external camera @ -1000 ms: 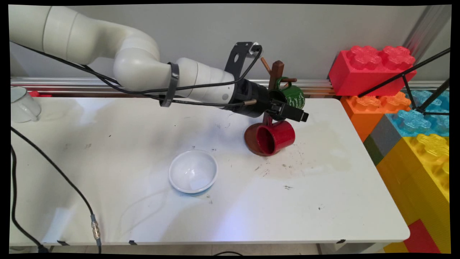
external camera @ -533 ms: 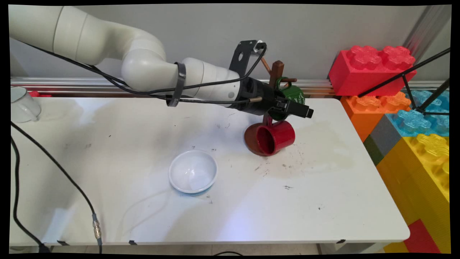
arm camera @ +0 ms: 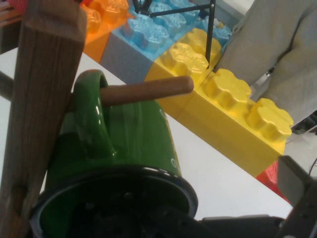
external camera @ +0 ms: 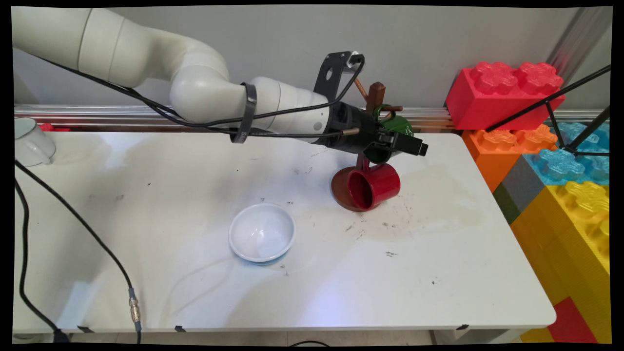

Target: Pick up the green mug from the rack, then place the picked object on the table

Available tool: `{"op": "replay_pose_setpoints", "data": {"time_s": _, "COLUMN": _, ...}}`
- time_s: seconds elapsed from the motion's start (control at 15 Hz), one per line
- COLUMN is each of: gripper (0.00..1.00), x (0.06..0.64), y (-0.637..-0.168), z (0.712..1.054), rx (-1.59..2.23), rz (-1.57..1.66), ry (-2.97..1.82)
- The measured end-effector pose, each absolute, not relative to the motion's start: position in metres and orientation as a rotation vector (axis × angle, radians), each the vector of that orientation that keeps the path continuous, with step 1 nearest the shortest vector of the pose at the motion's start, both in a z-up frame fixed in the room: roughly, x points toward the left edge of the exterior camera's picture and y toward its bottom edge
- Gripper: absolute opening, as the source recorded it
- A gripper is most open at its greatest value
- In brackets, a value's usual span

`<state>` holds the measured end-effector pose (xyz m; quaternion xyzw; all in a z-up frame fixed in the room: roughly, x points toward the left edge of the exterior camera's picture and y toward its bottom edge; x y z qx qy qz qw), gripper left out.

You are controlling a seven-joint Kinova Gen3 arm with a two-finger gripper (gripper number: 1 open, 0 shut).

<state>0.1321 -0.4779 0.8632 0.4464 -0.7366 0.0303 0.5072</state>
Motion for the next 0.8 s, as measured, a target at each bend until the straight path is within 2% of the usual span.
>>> {"op": "replay_pose_setpoints", "data": {"time_s": 0.07, "gripper": 0.00, "x": 0.1318, "y": -0.4783, "z": 0.8633, "rx": 1.076, "rz": 0.073, "ry": -1.775}}
{"op": "replay_pose_setpoints", "data": {"time_s": 0.8, "gripper": 0.00, "x": 0.1348, "y": -0.4817, "z": 0.8625, "rx": 1.082, "rz": 0.083, "ry": -1.794}}
